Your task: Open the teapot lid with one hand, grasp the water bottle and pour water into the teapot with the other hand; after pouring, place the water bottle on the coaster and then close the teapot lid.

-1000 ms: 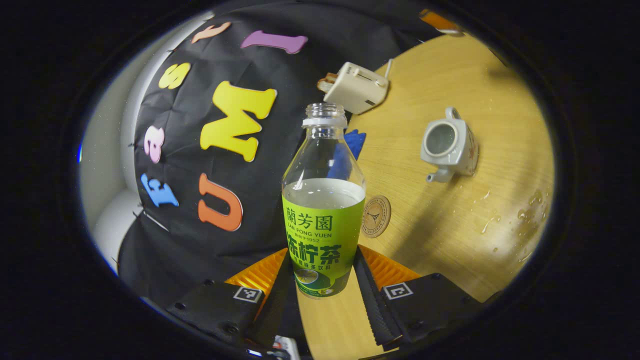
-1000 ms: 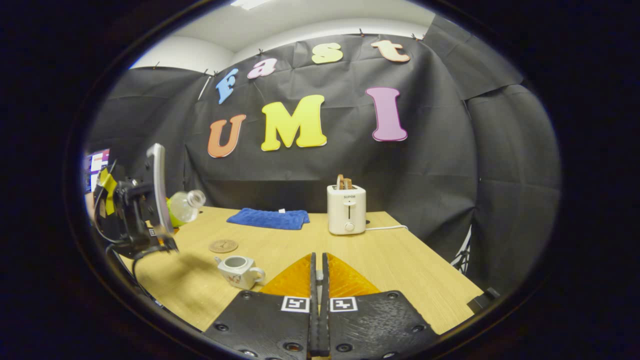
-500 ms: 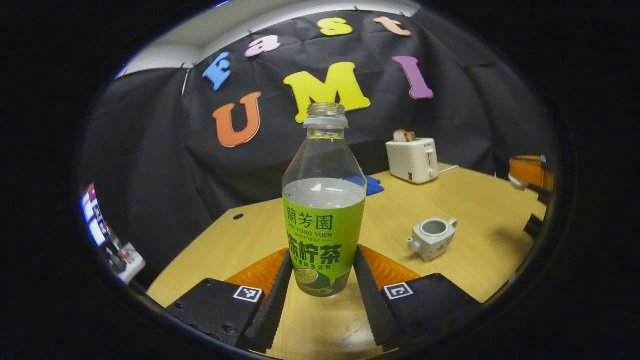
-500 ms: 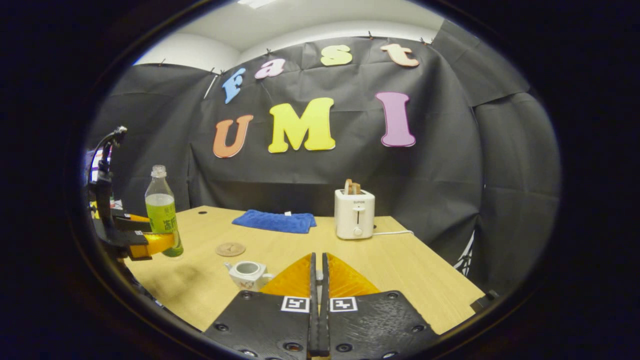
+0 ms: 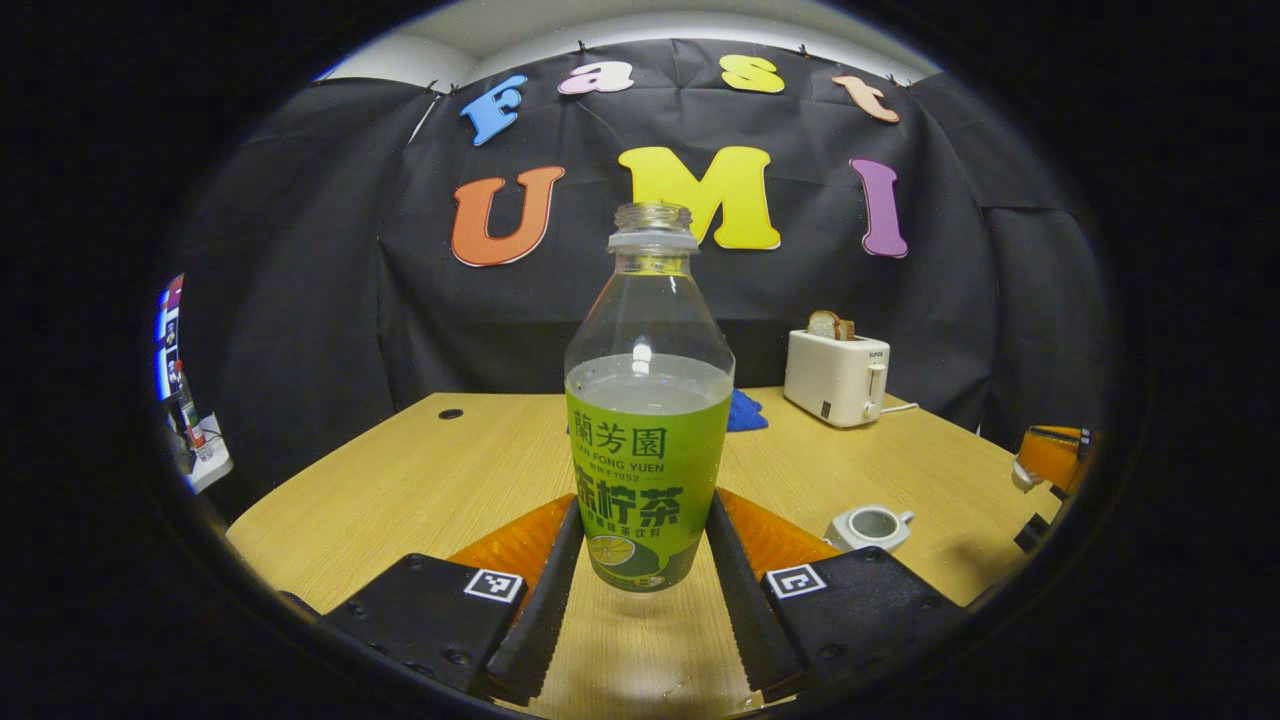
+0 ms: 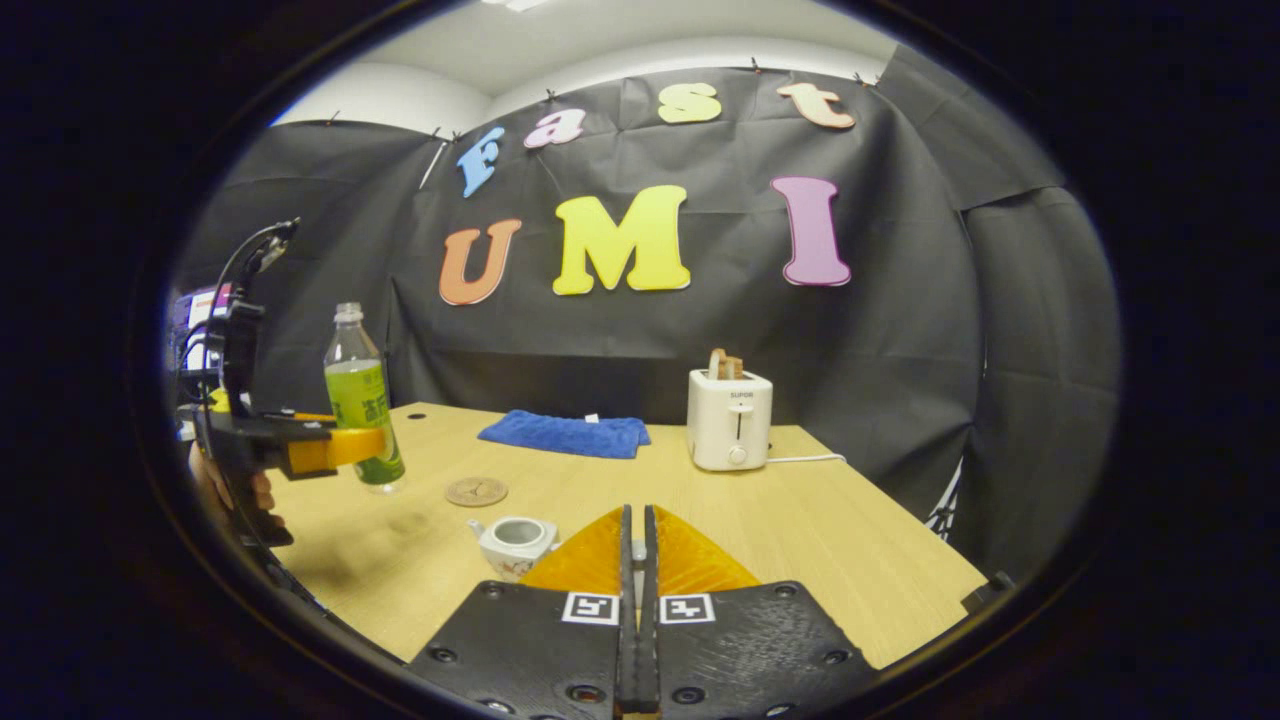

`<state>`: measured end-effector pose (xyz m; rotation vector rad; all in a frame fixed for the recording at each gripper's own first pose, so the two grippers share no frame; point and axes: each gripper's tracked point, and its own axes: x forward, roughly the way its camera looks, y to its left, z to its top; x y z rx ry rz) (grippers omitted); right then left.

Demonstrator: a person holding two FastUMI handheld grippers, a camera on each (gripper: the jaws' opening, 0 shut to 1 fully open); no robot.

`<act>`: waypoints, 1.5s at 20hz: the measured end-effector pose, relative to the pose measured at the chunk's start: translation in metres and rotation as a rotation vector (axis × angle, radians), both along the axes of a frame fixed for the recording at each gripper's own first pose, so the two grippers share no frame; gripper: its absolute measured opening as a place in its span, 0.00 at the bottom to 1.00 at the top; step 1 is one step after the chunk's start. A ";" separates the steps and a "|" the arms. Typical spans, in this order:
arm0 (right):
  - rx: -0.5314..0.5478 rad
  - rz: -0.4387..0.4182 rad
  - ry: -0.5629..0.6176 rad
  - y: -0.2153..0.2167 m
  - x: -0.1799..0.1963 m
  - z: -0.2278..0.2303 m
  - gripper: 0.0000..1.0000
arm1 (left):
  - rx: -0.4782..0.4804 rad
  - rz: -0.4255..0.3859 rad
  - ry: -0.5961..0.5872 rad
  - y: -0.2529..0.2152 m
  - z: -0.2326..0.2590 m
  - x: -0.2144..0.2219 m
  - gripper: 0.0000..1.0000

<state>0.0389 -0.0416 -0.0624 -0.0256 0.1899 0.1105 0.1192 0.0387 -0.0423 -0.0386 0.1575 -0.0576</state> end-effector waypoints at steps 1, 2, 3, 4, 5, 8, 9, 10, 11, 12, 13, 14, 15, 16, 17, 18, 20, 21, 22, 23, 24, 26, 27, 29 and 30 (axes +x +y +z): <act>0.005 0.003 -0.003 0.001 0.001 -0.001 0.00 | -0.001 -0.003 -0.014 0.000 0.002 0.012 0.73; 0.002 0.004 -0.003 0.002 0.002 -0.002 0.00 | -0.009 -0.006 -0.024 -0.001 0.003 0.022 0.73; -0.003 0.005 -0.003 0.002 0.004 -0.004 0.00 | -0.025 -0.019 -0.033 -0.003 0.006 0.034 0.73; -0.004 0.006 -0.002 0.003 0.006 -0.006 0.00 | -0.035 -0.026 -0.043 -0.004 0.008 0.043 0.73; -0.003 0.006 0.001 0.003 0.008 -0.009 0.00 | -0.041 -0.033 -0.051 -0.004 0.009 0.054 0.73; 0.006 -0.001 0.020 -0.001 0.016 -0.020 0.00 | -0.034 -0.056 -0.046 -0.007 0.001 0.087 0.73; 0.009 -0.006 0.028 -0.003 0.019 -0.024 0.00 | -0.031 -0.067 -0.038 -0.010 -0.003 0.094 0.74; 0.011 -0.012 0.034 -0.005 0.022 -0.027 0.00 | -0.027 -0.069 -0.023 -0.011 -0.009 0.100 0.73; 0.013 -0.016 0.042 -0.007 0.024 -0.031 0.00 | -0.028 -0.069 -0.006 -0.012 -0.016 0.106 0.74; 0.017 -0.020 0.050 -0.009 0.026 -0.034 0.00 | -0.036 -0.070 0.010 -0.014 -0.022 0.110 0.74; 0.020 -0.022 0.055 -0.010 0.028 -0.036 0.00 | -0.042 -0.070 0.029 -0.015 -0.029 0.113 0.74; 0.019 -0.024 0.057 -0.011 0.029 -0.037 0.00 | -0.045 -0.072 0.044 -0.016 -0.036 0.117 0.74; 0.017 -0.025 0.058 -0.012 0.031 -0.038 0.00 | -0.042 -0.069 0.061 -0.016 -0.043 0.118 0.72; 0.013 -0.026 0.061 -0.014 0.033 -0.040 0.00 | -0.045 -0.069 0.073 -0.015 -0.047 0.119 0.75; 0.014 -0.028 0.064 -0.014 0.033 -0.042 0.00 | -0.049 -0.073 0.080 -0.016 -0.048 0.119 0.75; 0.018 -0.029 0.068 -0.014 0.034 -0.043 0.00 | -0.051 -0.072 0.081 -0.017 -0.049 0.120 0.75; 0.019 -0.028 0.072 -0.014 0.035 -0.045 0.00 | -0.049 -0.074 0.087 -0.018 -0.051 0.122 0.75; 0.017 -0.026 0.072 -0.013 0.034 -0.046 0.00 | -0.050 -0.079 0.095 -0.020 -0.053 0.122 0.75; 0.015 -0.024 0.071 -0.013 0.034 -0.045 0.00 | -0.051 -0.083 0.106 -0.022 -0.056 0.122 0.75; 0.013 -0.025 0.068 -0.013 0.033 -0.045 0.00 | -0.050 -0.085 0.115 -0.023 -0.058 0.122 0.76; 0.012 -0.026 0.067 -0.013 0.034 -0.044 0.00 | -0.048 -0.086 0.120 -0.023 -0.060 0.122 0.74; 0.012 -0.027 0.068 -0.013 0.034 -0.045 0.00 | -0.046 -0.088 0.126 -0.024 -0.061 0.121 0.77; 0.012 -0.027 0.069 -0.013 0.034 -0.045 0.00 | -0.044 -0.089 0.123 -0.025 -0.061 0.121 0.77; 0.011 -0.029 0.068 -0.014 0.034 -0.045 0.00 | -0.041 -0.086 0.123 -0.024 -0.059 0.120 0.79; 0.013 -0.029 0.067 -0.014 0.034 -0.044 0.00 | -0.040 -0.090 0.131 -0.026 -0.060 0.119 0.78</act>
